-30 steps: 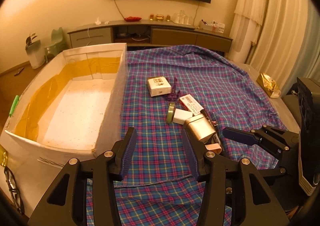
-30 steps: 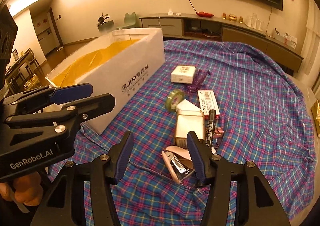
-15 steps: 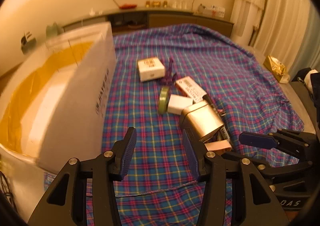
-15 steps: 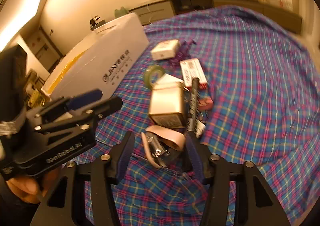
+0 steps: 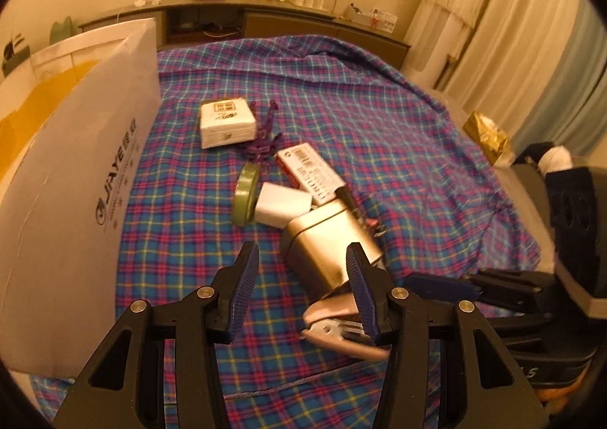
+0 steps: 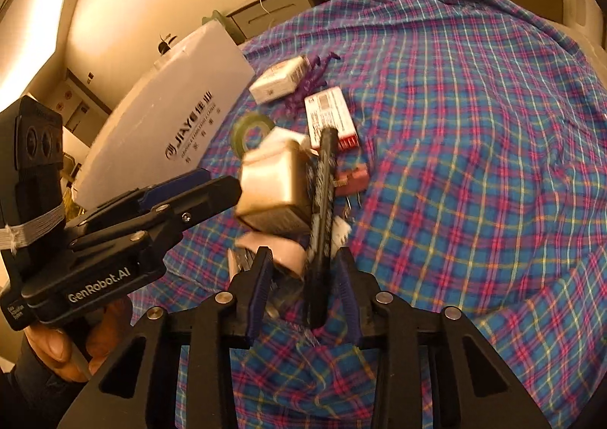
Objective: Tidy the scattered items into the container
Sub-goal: 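Close the left tool on the gold tin while the right tool grasps the black marker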
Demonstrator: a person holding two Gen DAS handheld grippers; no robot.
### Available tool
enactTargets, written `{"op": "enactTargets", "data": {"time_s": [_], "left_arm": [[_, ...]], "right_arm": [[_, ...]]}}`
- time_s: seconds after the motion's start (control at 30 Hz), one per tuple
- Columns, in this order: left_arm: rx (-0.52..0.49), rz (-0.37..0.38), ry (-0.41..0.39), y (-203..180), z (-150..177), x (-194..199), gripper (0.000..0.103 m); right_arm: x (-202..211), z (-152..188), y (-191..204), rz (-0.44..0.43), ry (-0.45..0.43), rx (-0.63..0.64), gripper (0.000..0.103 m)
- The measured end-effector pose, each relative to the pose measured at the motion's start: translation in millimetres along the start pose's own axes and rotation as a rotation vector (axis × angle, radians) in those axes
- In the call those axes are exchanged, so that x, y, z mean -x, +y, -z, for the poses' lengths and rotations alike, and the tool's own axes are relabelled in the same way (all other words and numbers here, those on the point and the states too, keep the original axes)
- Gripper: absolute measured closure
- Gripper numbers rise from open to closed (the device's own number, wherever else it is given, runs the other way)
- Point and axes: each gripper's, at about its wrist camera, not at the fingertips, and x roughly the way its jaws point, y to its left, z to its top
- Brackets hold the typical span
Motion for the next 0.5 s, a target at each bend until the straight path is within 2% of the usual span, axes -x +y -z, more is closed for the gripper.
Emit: {"op": "enactTargets", "data": {"time_s": [0.1, 0.23, 0.37, 0.43, 0.5], "left_arm": [[-0.001, 0.03, -0.009, -4.6, -9.0, -8.4, 0.046], [-0.033, 0.027, 0.058, -15.4, -13.6, -37.4, 0.044], [-0.004, 0.032, 0.089, -9.2, -15.7, -47.6, 0.04], [0.011, 0.011, 0.095, -3.5, -17.3, -48.7, 0.04], [0.014, -0.033, 0.104, 3.0, -17.0, -48.7, 0.042]], "right_arm": [[-7.2, -6.7, 3.6, 0.001, 0.0, 0.018, 0.073], [-25.7, -18.0, 4.3, 0.055, 0.019, 0.047, 0.075], [-33.5, -21.5, 3.1, 0.083, 0.015, 0.072, 0.079], [-36.1, -22.8, -0.4, 0.082, 0.017, 0.062, 0.087], [-33.3, -21.6, -6.7, 0.1, 0.016, 0.049, 0.088]]}}
